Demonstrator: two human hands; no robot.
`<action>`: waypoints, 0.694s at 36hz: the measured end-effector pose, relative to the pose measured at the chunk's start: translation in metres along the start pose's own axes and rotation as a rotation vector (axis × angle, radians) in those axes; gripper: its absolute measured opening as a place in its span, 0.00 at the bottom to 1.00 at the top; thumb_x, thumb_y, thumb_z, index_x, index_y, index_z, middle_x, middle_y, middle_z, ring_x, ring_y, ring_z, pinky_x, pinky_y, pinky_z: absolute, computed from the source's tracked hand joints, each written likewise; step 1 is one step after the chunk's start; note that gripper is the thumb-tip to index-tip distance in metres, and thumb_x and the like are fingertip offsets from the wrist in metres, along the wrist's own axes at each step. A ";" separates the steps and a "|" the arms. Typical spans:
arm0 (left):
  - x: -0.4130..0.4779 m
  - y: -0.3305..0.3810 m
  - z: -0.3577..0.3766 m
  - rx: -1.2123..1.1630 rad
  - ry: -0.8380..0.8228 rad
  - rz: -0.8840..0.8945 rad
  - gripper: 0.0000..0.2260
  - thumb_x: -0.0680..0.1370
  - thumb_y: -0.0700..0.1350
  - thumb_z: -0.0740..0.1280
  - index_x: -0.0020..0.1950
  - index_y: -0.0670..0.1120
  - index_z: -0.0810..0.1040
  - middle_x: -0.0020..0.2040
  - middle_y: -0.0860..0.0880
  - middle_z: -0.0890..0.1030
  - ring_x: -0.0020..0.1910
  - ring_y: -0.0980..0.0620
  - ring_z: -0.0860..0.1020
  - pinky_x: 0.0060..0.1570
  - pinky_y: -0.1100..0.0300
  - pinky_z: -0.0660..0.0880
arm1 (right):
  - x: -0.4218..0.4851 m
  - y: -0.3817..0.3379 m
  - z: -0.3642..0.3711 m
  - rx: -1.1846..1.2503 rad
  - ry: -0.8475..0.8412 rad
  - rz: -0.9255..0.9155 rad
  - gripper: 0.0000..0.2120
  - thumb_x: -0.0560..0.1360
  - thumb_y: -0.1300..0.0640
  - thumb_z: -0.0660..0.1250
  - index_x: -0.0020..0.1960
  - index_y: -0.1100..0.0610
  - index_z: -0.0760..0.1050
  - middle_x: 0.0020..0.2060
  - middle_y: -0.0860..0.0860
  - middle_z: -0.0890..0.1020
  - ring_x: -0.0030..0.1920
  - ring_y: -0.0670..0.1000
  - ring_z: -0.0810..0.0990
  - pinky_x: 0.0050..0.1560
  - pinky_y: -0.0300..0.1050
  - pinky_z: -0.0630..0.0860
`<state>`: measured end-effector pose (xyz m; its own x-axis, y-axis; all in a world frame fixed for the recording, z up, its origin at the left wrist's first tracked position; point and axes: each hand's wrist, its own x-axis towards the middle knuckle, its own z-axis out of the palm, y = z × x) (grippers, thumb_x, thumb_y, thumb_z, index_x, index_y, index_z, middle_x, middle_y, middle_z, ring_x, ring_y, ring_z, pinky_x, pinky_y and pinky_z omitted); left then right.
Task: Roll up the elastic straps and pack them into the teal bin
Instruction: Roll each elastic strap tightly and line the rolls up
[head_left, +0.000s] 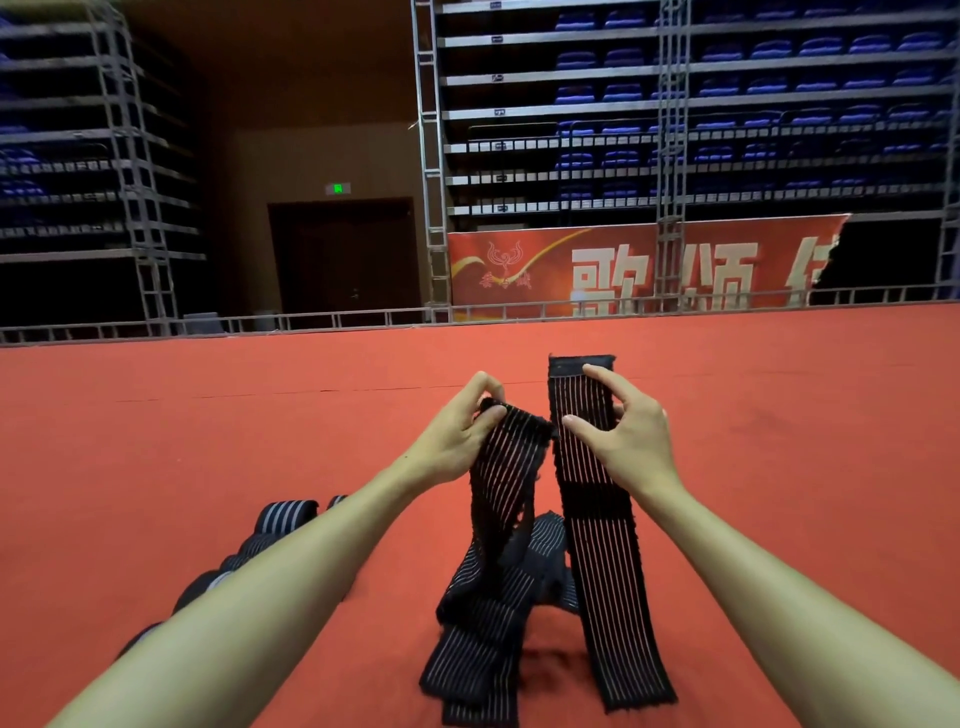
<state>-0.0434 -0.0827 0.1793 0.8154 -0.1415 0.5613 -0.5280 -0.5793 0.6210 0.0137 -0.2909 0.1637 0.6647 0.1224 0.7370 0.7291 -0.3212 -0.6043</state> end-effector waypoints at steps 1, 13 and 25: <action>0.000 0.001 0.001 0.001 0.007 0.007 0.07 0.84 0.40 0.57 0.51 0.51 0.68 0.50 0.44 0.78 0.44 0.53 0.77 0.40 0.55 0.77 | -0.001 0.000 0.001 0.001 -0.002 0.002 0.30 0.69 0.57 0.78 0.70 0.53 0.74 0.65 0.48 0.79 0.66 0.48 0.75 0.69 0.49 0.71; -0.006 0.010 0.002 -0.071 0.014 -0.028 0.07 0.85 0.38 0.55 0.50 0.48 0.67 0.47 0.43 0.80 0.43 0.51 0.78 0.43 0.51 0.77 | -0.006 -0.001 0.012 0.008 -0.048 0.023 0.34 0.68 0.59 0.79 0.71 0.53 0.72 0.67 0.48 0.78 0.69 0.48 0.74 0.69 0.48 0.70; -0.009 -0.007 -0.001 0.096 -0.064 0.025 0.05 0.85 0.42 0.55 0.50 0.51 0.65 0.38 0.50 0.67 0.35 0.54 0.65 0.36 0.57 0.65 | -0.003 0.007 0.018 -0.023 -0.076 -0.007 0.37 0.66 0.56 0.80 0.73 0.53 0.71 0.68 0.48 0.77 0.69 0.48 0.73 0.69 0.41 0.68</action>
<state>-0.0474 -0.0766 0.1706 0.8175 -0.2060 0.5379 -0.5256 -0.6489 0.5502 0.0200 -0.2769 0.1519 0.6710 0.1957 0.7151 0.7302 -0.3417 -0.5916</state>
